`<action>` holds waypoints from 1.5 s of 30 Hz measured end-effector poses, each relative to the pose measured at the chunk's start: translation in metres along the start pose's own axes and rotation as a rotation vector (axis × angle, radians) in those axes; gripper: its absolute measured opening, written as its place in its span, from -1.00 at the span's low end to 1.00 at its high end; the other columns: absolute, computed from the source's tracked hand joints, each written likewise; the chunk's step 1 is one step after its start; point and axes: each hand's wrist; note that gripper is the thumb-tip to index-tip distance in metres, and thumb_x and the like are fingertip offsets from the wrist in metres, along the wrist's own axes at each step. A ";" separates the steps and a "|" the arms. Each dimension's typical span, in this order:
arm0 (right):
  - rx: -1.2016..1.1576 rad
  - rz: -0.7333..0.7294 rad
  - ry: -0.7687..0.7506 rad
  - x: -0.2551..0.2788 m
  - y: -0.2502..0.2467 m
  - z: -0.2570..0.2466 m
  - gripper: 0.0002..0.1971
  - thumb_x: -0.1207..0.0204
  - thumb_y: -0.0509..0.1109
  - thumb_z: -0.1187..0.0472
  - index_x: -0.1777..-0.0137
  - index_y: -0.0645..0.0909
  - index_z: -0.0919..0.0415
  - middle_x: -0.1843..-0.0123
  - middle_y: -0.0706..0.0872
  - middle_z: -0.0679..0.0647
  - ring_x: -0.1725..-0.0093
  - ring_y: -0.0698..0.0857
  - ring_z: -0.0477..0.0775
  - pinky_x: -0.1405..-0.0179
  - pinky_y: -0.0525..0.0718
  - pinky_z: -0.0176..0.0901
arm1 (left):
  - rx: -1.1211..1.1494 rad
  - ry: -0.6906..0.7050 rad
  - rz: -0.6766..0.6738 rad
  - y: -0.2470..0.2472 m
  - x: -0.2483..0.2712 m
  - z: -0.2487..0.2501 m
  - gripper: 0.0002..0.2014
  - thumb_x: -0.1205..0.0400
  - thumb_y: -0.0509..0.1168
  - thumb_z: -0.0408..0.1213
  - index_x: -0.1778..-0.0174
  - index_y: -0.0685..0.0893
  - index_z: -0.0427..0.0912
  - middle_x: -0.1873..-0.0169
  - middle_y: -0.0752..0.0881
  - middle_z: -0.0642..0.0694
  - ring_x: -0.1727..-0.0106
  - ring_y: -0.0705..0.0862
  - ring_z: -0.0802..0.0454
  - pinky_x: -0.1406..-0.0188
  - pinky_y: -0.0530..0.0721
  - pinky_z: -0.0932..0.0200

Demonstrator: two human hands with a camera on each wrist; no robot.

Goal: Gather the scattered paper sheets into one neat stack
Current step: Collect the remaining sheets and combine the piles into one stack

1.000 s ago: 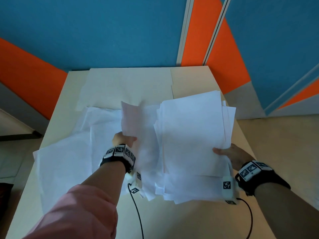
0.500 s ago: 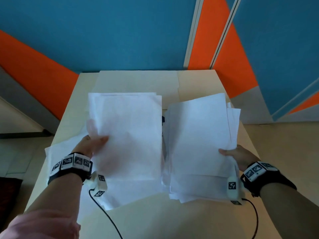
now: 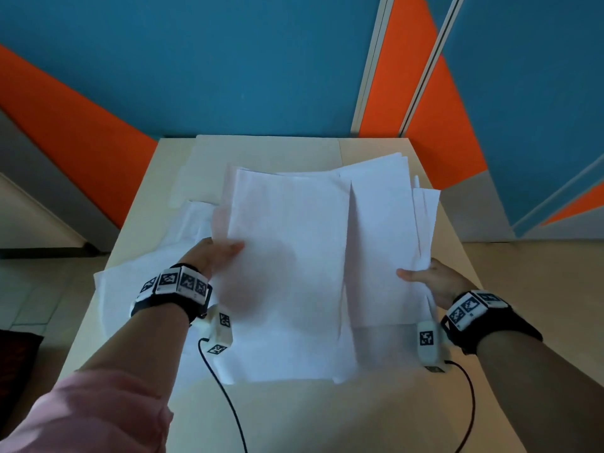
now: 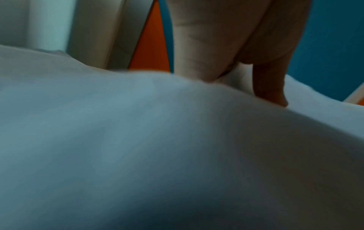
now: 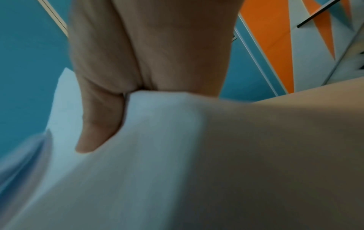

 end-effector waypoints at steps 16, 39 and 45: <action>0.037 -0.008 0.091 0.006 0.059 -0.014 0.03 -0.08 0.46 -0.49 -0.50 0.42 0.11 -0.44 0.51 -0.11 -0.49 0.40 -0.04 -0.62 0.20 0.11 | 0.175 -0.003 -0.027 0.071 0.001 -0.031 -0.41 -0.37 0.46 -0.18 -0.29 0.60 -0.40 -0.17 0.72 -0.37 -0.18 0.70 -0.31 -0.32 0.60 -0.25; -0.024 0.072 0.027 0.003 0.051 -0.015 -0.26 -0.08 0.65 0.11 -0.30 0.60 0.37 -0.17 0.77 0.24 -0.18 0.73 0.28 -0.36 0.55 0.25 | -0.456 -0.168 0.399 -0.010 -0.001 -0.058 -0.61 -0.54 0.38 -0.17 -0.13 0.69 -0.43 -0.11 0.75 -0.36 -0.11 0.71 -0.26 0.07 0.57 0.06; 0.017 0.088 0.036 0.018 0.063 -0.032 -0.82 -0.55 0.35 0.38 -0.12 0.49 0.27 -0.02 0.68 0.14 -0.06 0.52 0.09 -0.11 0.40 -0.05 | -0.548 -0.364 0.619 -0.061 0.007 -0.085 -0.57 -0.54 0.28 -0.06 -0.08 0.69 -0.39 -0.37 0.43 -0.33 -0.34 0.41 -0.31 -0.29 0.44 -0.17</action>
Point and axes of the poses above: each hand's wrist, its own x-axis away from the middle knuckle, its own y-axis out of the palm, z = x × y
